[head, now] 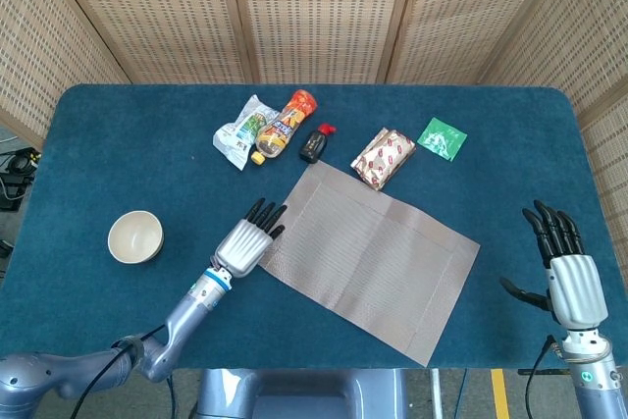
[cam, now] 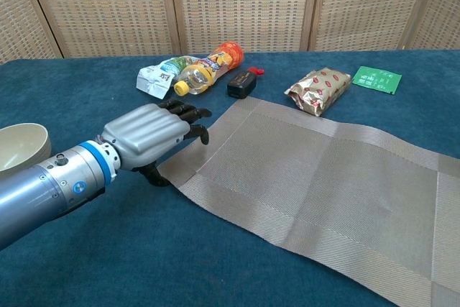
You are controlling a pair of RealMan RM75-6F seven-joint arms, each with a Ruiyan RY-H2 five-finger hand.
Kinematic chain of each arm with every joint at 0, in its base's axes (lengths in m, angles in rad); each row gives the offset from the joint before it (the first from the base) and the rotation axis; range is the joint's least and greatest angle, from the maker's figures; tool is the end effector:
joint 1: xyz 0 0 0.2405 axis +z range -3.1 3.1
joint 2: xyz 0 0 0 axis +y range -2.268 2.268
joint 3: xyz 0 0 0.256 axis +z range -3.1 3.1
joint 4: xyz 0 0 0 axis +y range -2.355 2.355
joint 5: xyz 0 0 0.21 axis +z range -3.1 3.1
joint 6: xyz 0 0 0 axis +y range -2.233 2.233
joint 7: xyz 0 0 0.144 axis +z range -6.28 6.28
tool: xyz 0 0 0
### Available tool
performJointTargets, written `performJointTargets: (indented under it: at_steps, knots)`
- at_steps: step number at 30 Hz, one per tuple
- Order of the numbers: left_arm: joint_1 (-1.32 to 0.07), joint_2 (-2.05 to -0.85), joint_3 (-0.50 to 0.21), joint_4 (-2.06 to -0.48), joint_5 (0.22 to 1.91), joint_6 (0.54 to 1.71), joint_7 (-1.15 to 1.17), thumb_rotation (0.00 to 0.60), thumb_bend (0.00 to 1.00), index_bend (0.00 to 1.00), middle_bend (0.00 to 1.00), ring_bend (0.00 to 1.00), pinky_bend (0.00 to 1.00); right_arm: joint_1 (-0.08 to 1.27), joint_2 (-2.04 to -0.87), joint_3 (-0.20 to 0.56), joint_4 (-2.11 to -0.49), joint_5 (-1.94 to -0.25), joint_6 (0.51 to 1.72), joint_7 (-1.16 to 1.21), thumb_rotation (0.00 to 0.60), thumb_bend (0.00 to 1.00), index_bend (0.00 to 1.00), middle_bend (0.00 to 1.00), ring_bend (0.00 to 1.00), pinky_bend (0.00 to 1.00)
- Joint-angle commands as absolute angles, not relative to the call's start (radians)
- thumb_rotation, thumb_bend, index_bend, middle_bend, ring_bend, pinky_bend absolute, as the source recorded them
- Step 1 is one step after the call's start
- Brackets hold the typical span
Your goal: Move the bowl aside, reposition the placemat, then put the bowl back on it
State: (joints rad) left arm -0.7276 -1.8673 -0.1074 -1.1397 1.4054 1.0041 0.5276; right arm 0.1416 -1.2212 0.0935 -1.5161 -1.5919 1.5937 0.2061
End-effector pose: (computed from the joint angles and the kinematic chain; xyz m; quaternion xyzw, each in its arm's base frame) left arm -0.1323 0.3136 -0.1026 -0.8226 -0.1902 -0.3413 0.4131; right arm -0.2880 -0.2053 0.1504 0.5598 -0.3694 0.5245 0.5244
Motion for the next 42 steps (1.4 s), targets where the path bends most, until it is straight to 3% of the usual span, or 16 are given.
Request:
performJointTargets:
  at_steps: [1, 8, 15, 18, 23, 30, 42]
  knots:
    - [-0.731, -1.873, -0.097, -1.136, 1.43, 1.025, 0.505, 0.6, 0.31, 0.25, 0.0, 0.0, 0.0, 0.14, -1.22, 0.093, -1.518, -1.595, 1.596, 0.206, 0.6, 0.2, 0.04, 0.0, 0.0, 0.0]
    - [-0.733, -1.878, -0.093, -1.13, 1.437, 1.029, 0.495, 0.6, 0.32, 0.27, 0.0, 0.0, 0.0, 0.141, -1.22, 0.09, -1.522, -1.599, 1.59, 0.204, 0.6, 0.2, 0.04, 0.0, 0.0, 0.0]
    - [-0.732, -1.889, -0.092, -1.111, 1.441, 1.04, 0.487, 0.6, 0.31, 0.55, 0.0, 0.0, 0.0, 0.141, -1.22, 0.089, -1.525, -1.603, 1.589, 0.208, 0.6, 0.2, 0.05, 0.0, 0.0, 0.0]
    - [-0.729, -1.899, -0.093, -1.095, 1.445, 1.053, 0.475, 0.6, 0.32, 0.59, 0.0, 0.0, 0.0, 0.139, -1.218, 0.089, -1.525, -1.605, 1.591, 0.211, 0.6, 0.2, 0.05, 0.0, 0.0, 0.0]
    - [-0.727, -1.904, -0.096, -1.079, 1.447, 1.063, 0.469, 0.6, 0.36, 0.62, 0.0, 0.0, 0.0, 0.138, -1.216, 0.087, -1.528, -1.609, 1.592, 0.217, 0.6, 0.2, 0.06, 0.0, 0.0, 0.0]
    - [-0.715, -1.882, -0.095, -1.087, 1.44, 1.069, 0.462, 0.6, 0.53, 0.62, 0.0, 0.0, 0.0, 0.134, -1.211, 0.083, -1.534, -1.615, 1.595, 0.219, 0.6, 0.2, 0.06, 0.0, 0.0, 0.0]
    - [-0.647, -1.765, -0.061, -1.187, 1.45, 1.139, 0.464, 0.6, 0.6, 0.62, 0.0, 0.0, 0.0, 0.126, -1.21, 0.065, -1.551, -1.652, 1.611, 0.192, 0.6, 0.2, 0.06, 0.0, 0.0, 0.0]
